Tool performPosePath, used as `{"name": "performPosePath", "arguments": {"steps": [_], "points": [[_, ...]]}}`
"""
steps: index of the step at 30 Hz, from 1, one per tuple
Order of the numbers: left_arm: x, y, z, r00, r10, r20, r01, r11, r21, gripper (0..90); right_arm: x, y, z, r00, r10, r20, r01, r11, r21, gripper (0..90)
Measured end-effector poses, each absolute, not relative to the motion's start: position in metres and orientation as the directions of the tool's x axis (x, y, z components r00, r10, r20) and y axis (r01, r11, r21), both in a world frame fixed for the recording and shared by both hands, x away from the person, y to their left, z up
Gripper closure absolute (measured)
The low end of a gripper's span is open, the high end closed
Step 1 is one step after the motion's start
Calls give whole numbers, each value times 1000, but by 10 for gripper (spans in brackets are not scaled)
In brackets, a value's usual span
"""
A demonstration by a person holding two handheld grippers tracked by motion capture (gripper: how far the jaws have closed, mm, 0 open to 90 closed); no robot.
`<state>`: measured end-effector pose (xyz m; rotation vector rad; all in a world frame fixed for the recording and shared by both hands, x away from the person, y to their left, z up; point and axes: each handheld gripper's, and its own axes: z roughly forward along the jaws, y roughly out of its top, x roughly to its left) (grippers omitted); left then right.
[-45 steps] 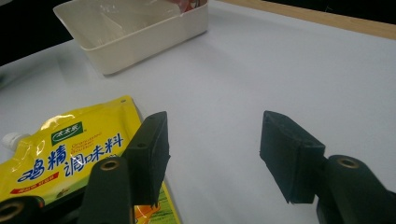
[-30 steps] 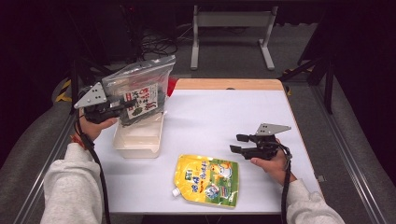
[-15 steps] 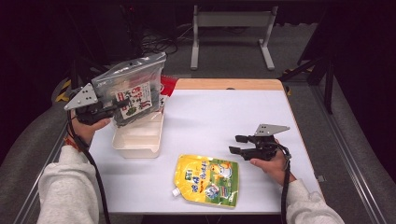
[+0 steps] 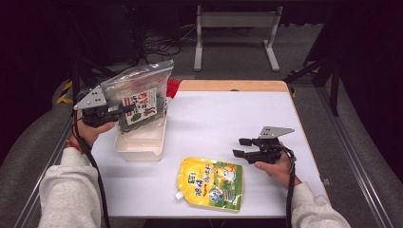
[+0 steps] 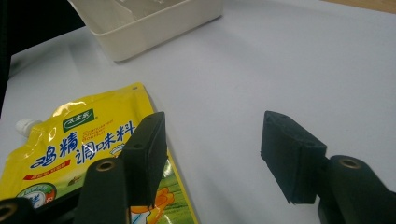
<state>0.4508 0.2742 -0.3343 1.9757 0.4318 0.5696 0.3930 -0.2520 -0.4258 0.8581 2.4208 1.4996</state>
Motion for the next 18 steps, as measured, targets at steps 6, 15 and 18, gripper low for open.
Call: {"name": "performPosePath", "arguments": {"steps": [6,15,18], "points": [[451,272,-353,828,531,181,87,-442,893,736,393,-250,-427,-825,544,153,383,339,859,406],[447,278,-367,824,549,142,93,-377,921,742,393,-249,-426,-828,542,148,378,343,860,406],[446,277,-367,820,554,142,96,-378,921,744,393,-249,-426,-828,541,148,377,342,860,405]]}}
